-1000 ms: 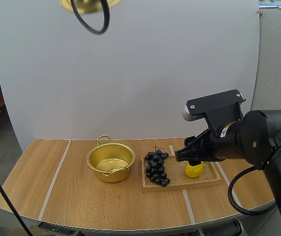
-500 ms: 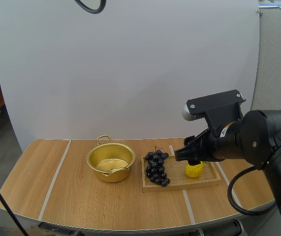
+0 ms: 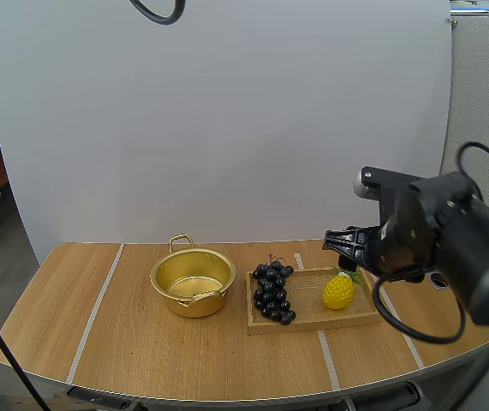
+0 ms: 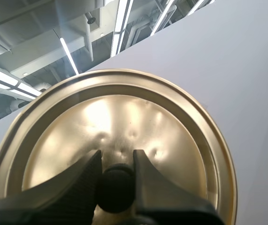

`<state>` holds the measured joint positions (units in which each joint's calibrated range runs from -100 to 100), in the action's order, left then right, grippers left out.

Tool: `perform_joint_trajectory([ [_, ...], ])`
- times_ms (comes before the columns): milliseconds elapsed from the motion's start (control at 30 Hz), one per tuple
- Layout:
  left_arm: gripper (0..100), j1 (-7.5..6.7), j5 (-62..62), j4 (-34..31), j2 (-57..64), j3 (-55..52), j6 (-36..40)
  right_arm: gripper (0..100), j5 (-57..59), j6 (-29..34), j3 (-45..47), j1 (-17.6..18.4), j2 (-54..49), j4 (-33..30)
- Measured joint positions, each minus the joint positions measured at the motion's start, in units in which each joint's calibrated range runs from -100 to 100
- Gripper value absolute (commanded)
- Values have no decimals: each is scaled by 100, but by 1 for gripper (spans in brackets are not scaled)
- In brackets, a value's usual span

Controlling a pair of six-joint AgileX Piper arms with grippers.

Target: Open the pot, put the pineapple inside, and close it

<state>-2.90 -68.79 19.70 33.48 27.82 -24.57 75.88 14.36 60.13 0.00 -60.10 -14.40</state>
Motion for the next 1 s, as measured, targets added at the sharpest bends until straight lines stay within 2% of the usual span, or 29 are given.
perform_joint_trajectory([
  [467, 0, 0, 0, 0, 0, 0, 0, 100, -1489, 901, -62, 0, 2031, -34],
  [1000, 0, 0, 0, 0, 0, 0, 0, 100, -1637, 1424, -1215, 0, 3980, -68],
])
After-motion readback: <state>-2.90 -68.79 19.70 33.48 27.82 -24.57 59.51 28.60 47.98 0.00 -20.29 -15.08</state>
